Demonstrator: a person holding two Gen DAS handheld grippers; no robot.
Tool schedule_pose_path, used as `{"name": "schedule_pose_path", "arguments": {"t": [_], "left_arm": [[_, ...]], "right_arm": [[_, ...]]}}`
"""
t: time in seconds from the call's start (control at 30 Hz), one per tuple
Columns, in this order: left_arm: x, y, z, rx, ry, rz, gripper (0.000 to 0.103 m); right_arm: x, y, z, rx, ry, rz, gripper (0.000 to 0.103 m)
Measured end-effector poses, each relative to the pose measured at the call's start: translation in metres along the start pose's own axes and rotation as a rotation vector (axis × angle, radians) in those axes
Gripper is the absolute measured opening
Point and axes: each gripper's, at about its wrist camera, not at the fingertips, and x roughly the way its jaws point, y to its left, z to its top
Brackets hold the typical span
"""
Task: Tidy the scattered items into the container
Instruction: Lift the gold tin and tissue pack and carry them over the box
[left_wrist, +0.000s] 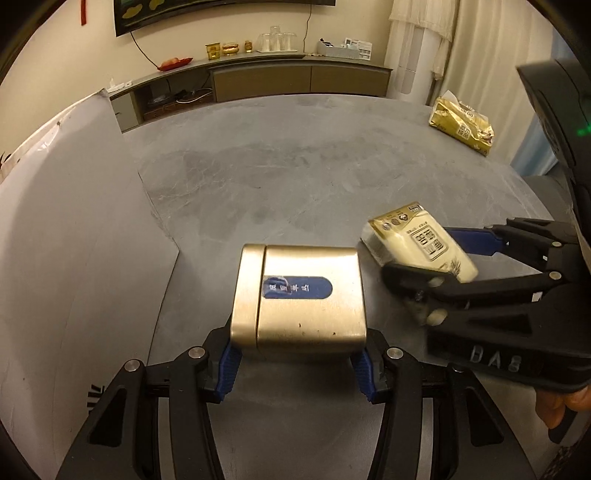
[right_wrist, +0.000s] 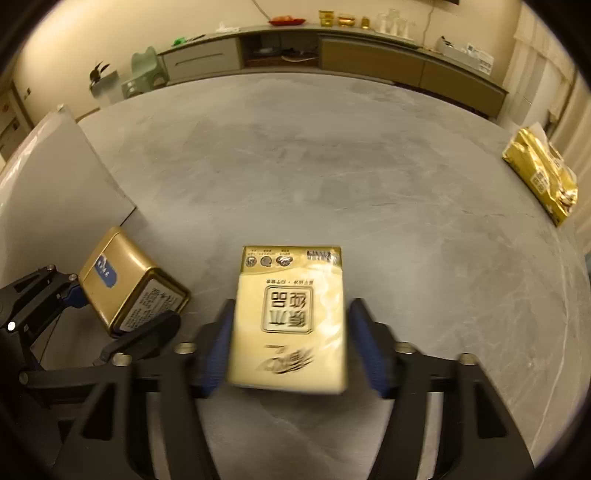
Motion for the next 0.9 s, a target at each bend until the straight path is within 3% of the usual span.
{"name": "schedule_pose_path", "arguments": {"t": [0.5,0.9], "left_arm": [[-0.035,0.006,0.008,-0.019,-0.088,0.014,0.051],[-0.082,0.000,-0.028,-0.031,-0.102,0.000,0.051]], "right_arm": [[-0.027,-0.011,-0.001,0.087,-0.021,0.108,0.053],[-0.062,0.001,-0.012,0.101,-0.074,0.162,0.054]]}}
